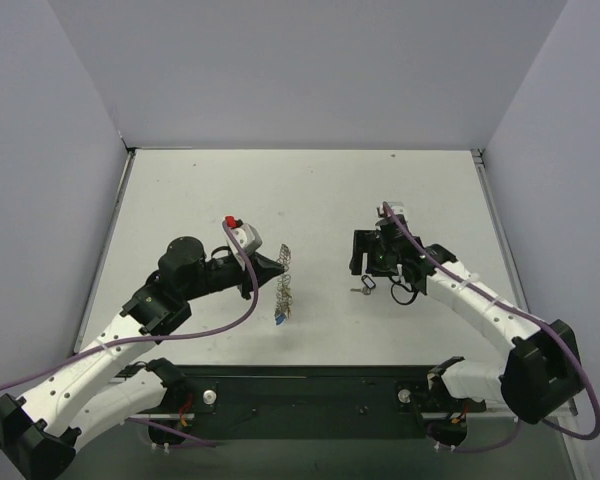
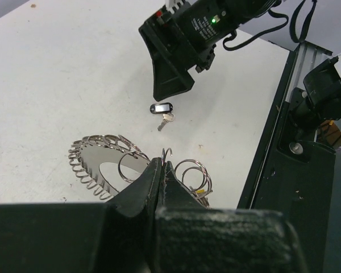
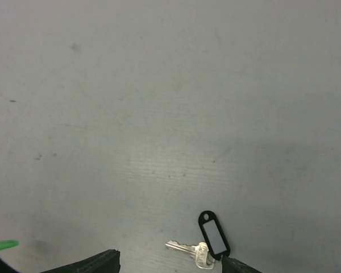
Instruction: Put the keys on the keyring
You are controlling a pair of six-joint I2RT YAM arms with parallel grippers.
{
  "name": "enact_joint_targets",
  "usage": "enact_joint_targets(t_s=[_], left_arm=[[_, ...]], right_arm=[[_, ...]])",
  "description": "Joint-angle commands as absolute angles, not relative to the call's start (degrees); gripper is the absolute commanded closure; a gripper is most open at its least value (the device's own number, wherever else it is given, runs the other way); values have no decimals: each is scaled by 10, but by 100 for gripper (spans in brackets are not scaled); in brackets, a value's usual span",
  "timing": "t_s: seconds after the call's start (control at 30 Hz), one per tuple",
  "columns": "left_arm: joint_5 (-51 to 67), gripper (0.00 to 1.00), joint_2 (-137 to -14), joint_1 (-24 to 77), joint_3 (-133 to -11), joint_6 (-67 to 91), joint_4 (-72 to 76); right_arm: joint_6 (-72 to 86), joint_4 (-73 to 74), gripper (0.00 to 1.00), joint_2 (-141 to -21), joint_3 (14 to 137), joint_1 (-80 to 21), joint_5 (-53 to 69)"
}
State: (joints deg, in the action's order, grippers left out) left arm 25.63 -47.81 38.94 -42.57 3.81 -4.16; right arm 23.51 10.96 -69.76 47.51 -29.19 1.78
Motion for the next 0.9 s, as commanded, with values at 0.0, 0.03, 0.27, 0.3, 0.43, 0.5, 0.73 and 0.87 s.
enact_joint_targets(t_s=[0.0,0.03,0.27,0.3,0.43,0.5,0.73,0.87], left_arm=[[247,100,-468,388,-436,37,-12],[247,100,-468,388,-435,36,-12],[251,100,-466,387,-434,40,-11],[251,100,-466,388,-433,40,-10],[254,100,-462,388,-433,40,-10],[254,100,-461,388,-432,40,-10],[261,100,-459,388,-430,40,-8],[267,100,-460,388,-430,40,-8]], right_arm=[[277,164,31,-728,457,-268,-26],[279,163,31,-731,454,-253,-21],[296,113,53,-784,413,-160,127],[300,108,55,-801,409,-154,157],[315,87,58,-829,401,-141,201],[323,76,58,-842,396,-137,221],[344,38,64,-876,385,-117,250],[341,29,79,-887,386,-111,259]])
